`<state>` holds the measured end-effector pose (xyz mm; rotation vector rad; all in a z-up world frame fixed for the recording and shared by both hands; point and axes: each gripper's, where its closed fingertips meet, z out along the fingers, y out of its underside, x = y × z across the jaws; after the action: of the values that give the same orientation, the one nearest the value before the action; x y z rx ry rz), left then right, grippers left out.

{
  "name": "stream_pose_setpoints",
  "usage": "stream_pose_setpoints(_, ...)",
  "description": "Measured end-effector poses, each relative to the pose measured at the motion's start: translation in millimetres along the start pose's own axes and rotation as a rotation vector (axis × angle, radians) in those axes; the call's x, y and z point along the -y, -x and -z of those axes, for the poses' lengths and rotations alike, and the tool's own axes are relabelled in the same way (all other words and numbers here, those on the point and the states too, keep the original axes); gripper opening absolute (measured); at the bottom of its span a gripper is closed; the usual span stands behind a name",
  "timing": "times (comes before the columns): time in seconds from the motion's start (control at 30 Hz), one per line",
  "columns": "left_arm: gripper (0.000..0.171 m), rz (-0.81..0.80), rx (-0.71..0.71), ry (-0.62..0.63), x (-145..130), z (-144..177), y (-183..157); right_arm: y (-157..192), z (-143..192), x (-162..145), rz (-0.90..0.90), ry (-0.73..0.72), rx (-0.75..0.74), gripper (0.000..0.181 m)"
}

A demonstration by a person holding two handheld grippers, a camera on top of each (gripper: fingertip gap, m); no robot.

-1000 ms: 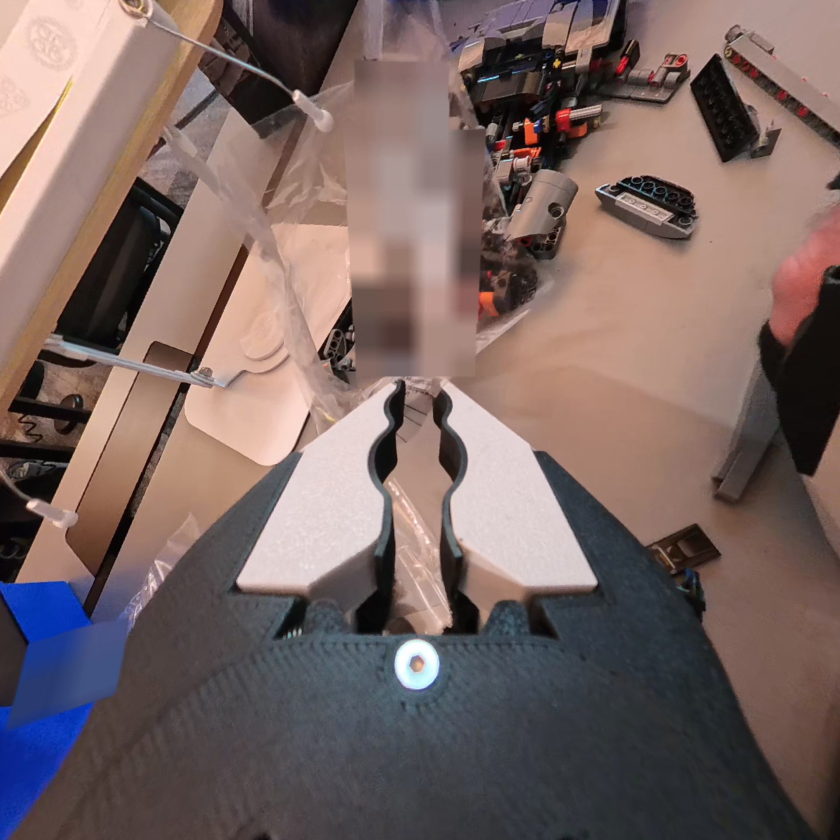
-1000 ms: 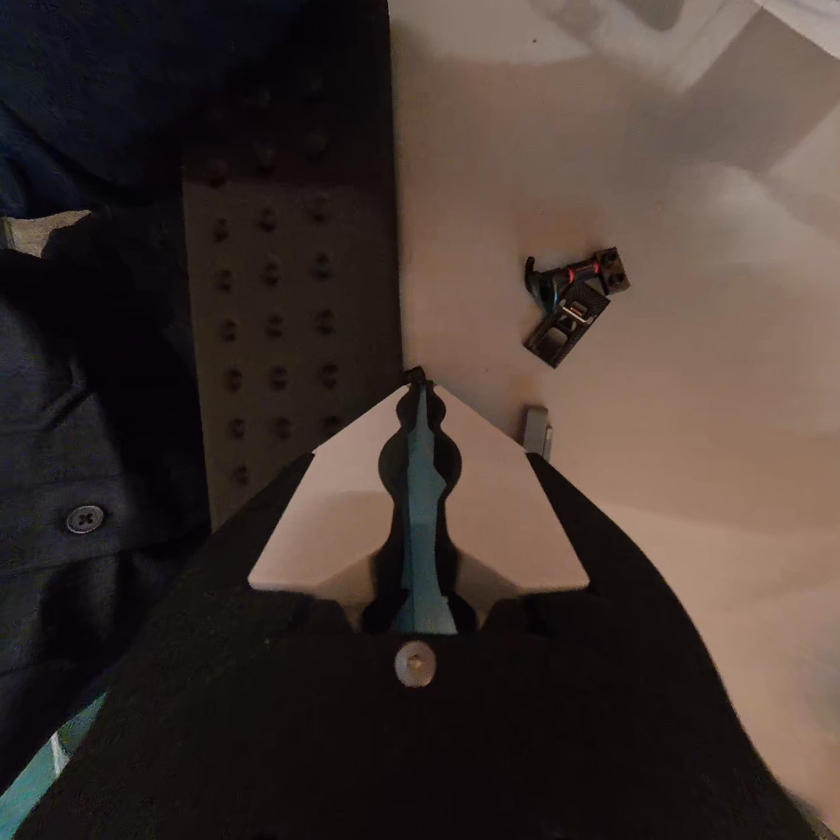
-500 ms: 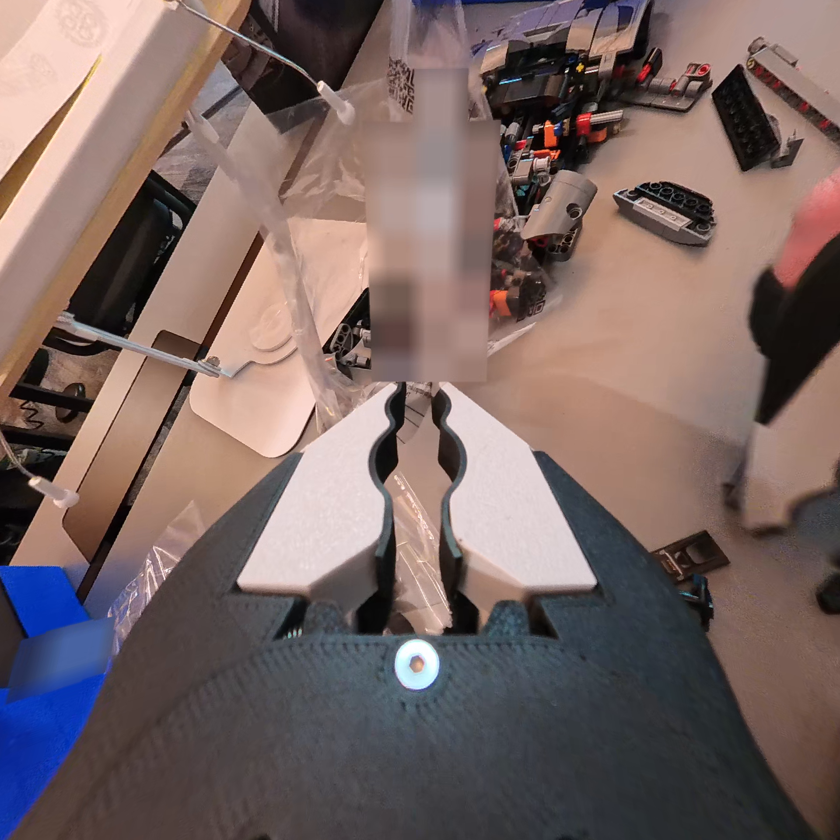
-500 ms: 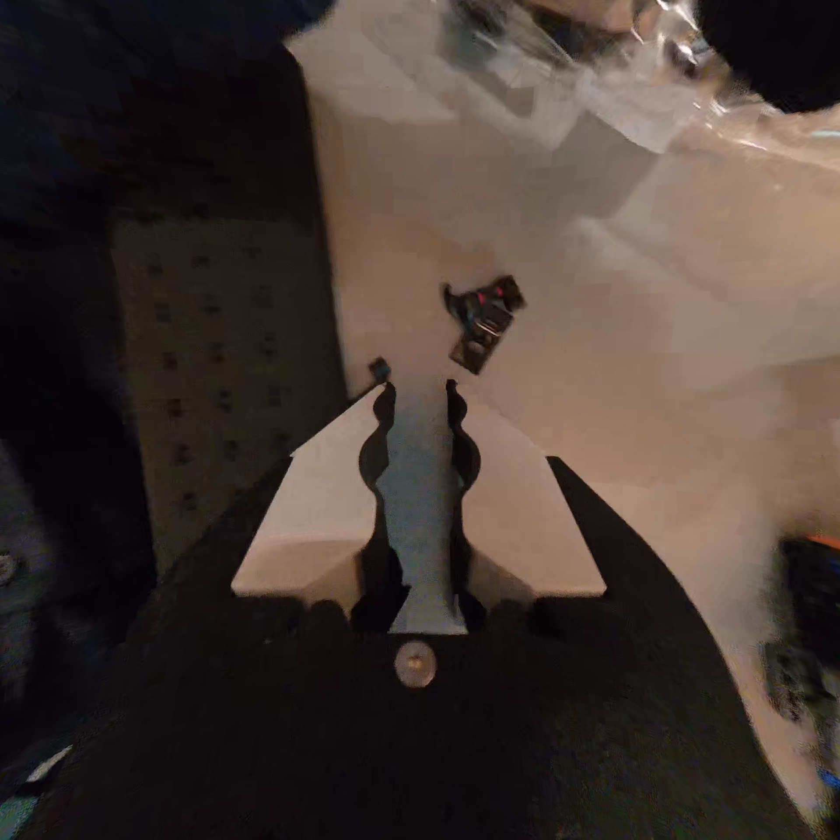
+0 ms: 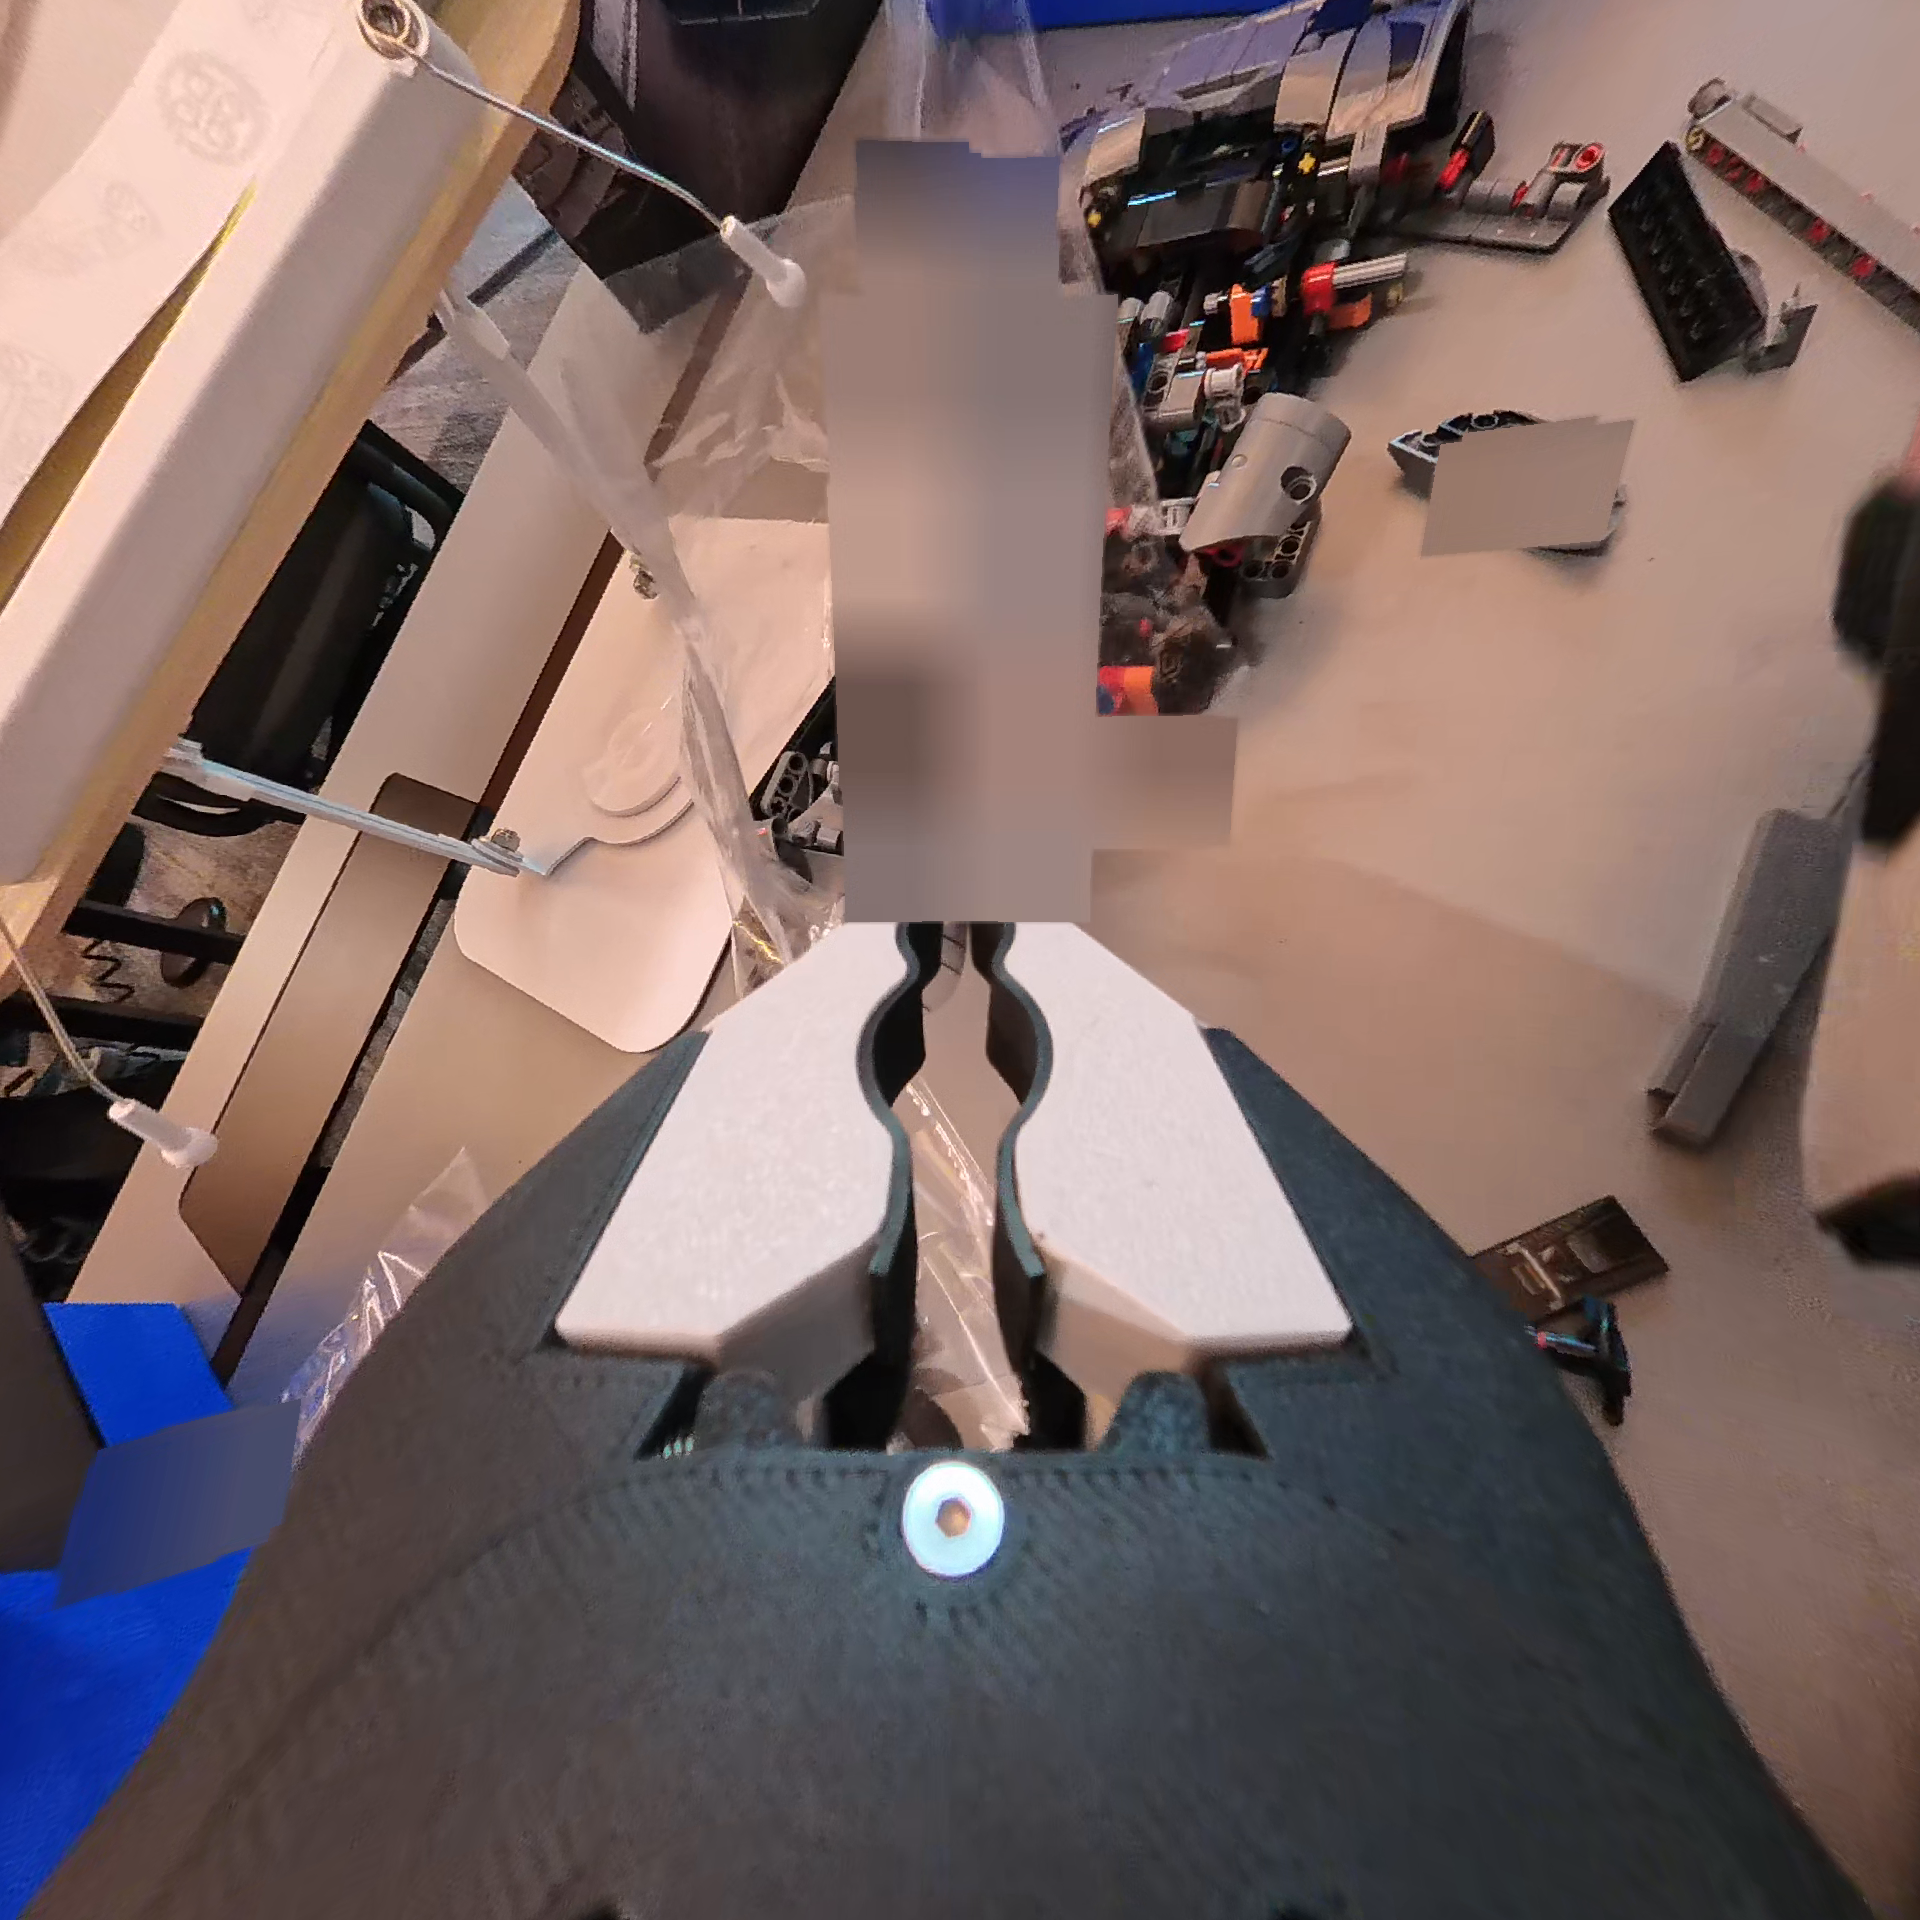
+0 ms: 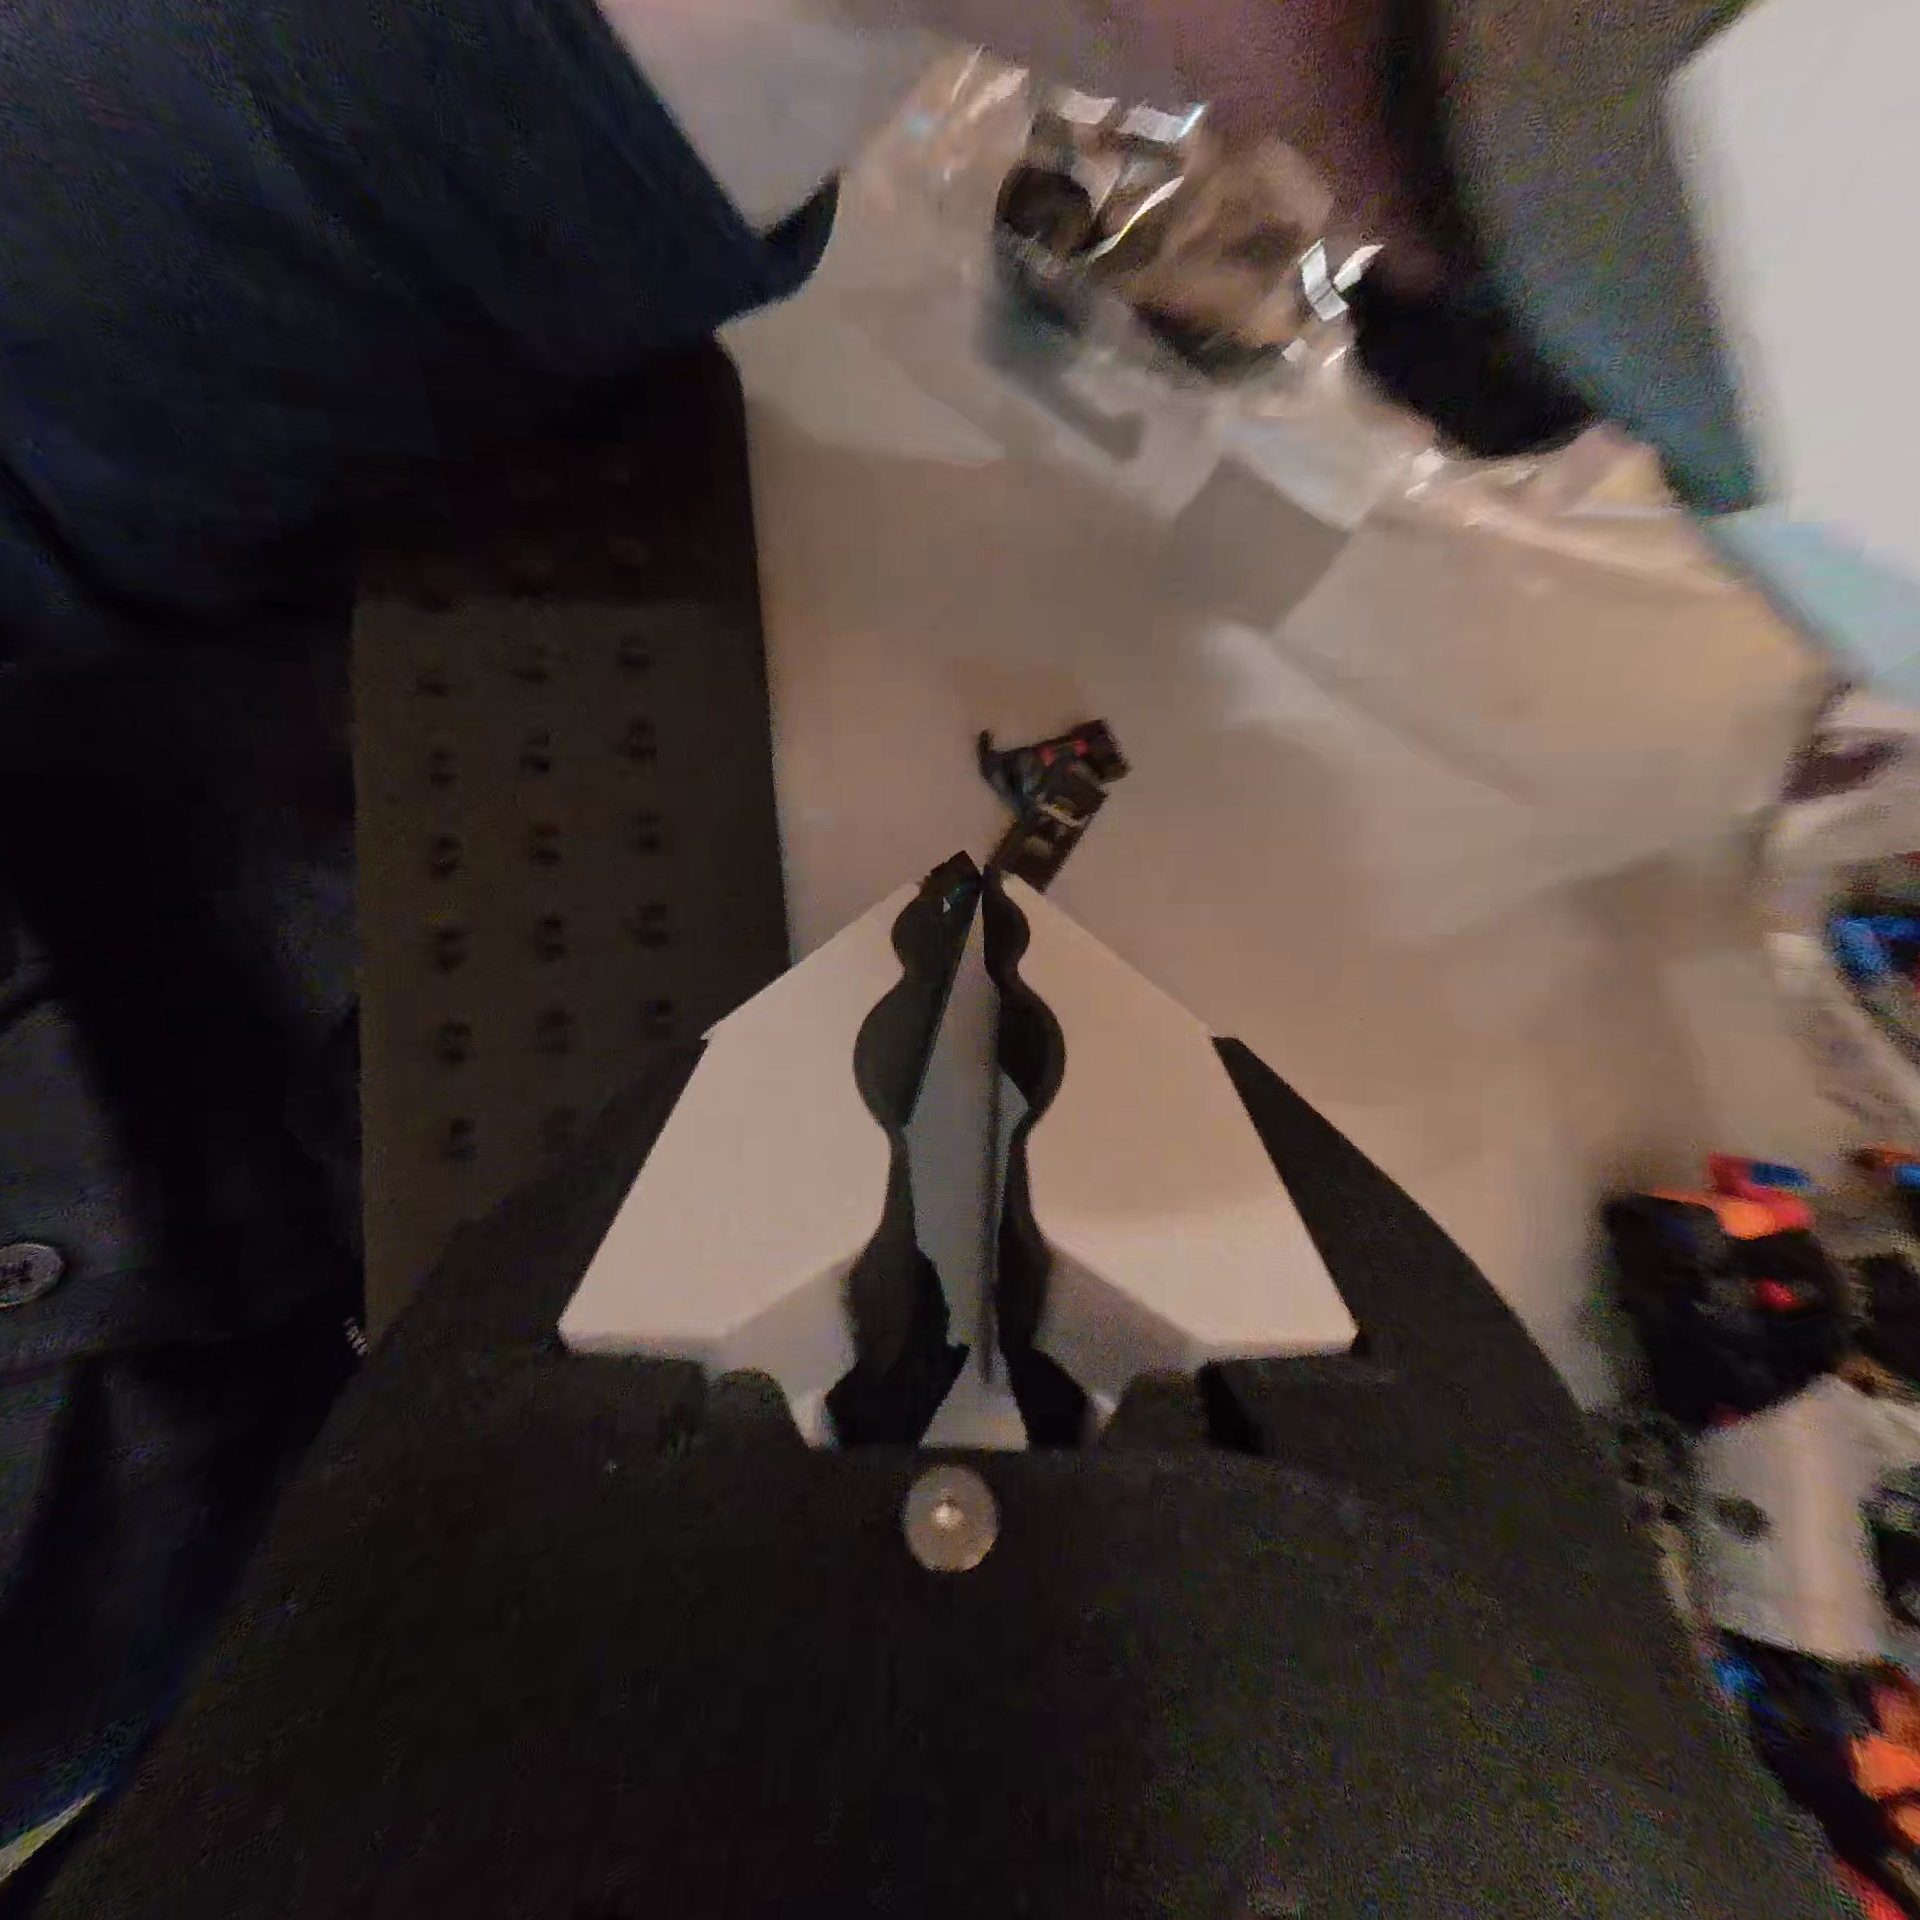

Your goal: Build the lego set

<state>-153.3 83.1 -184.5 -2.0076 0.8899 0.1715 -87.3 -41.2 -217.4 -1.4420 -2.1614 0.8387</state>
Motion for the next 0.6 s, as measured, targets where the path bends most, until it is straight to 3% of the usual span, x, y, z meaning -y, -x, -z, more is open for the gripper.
stream_pose_setpoints(0.17,0.000,-0.003,0.007,-0.009,2,2,1,-87,84,47,-0.003,-0.263,-0.242,0.005)
stream_pose_setpoints(0.27,0.000,-0.008,0.003,-0.016,4,3,-1,-130,90,56,-0.016,-0.311,-0.284,0.005)
stream_pose_setpoints(0.37,0.000,-0.015,-0.001,-0.013,4,2,-2,-179,77,39,-0.059,-0.219,-0.394,0.015)
stream_pose_setpoints(0.4,0.000,-0.014,-0.003,-0.014,4,1,-2,-186,75,37,-0.079,-0.211,-0.391,0.028)
stream_pose_setpoints(0.43,0.000,-0.015,-0.005,-0.014,4,1,-3,-185,76,39,-0.078,-0.241,-0.371,0.030)
stream_pose_setpoints(0.6,0.000,-0.020,-0.015,-0.017,4,1,-4,-178,125,34,-0.030,-0.253,-0.479,0.026)
